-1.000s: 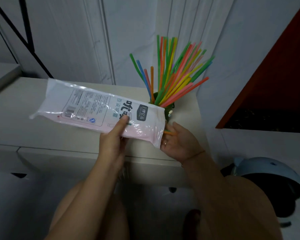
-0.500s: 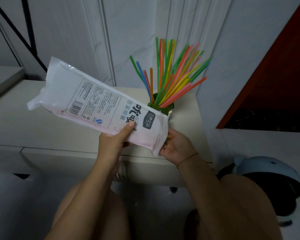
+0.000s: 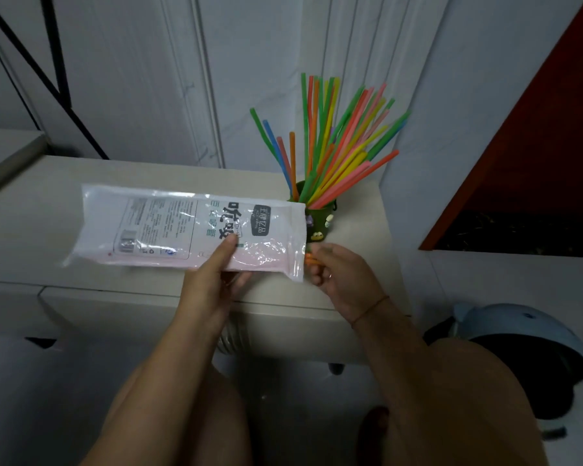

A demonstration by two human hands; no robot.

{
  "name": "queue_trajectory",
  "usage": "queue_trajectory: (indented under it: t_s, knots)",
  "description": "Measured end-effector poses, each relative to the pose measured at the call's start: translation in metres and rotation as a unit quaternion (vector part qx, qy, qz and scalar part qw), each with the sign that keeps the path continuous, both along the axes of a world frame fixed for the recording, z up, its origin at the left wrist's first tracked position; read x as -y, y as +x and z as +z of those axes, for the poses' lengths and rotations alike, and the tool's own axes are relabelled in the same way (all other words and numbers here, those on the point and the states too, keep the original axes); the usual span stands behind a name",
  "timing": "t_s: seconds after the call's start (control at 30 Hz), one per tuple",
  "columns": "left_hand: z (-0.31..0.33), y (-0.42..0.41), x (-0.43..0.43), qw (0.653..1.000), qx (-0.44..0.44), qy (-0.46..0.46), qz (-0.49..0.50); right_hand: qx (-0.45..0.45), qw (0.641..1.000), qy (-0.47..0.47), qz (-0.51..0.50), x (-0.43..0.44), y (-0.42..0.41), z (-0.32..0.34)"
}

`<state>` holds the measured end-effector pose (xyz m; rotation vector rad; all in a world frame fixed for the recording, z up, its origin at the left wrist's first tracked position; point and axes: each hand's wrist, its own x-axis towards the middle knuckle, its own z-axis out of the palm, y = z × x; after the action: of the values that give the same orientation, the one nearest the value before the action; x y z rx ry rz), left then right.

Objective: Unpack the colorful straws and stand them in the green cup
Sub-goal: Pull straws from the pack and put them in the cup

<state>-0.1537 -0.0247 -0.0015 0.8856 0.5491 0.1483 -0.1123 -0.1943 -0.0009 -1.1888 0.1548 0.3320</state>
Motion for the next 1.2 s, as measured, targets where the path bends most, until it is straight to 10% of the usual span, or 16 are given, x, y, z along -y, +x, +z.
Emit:
queue_trajectory:
  t_s: [1.2]
  knots:
    - [0.000,0.005,0.008,0.986,-0.010,-0.168,0.014,0.083,0.996,0.027,0.005,0.016,0.005,0.030]
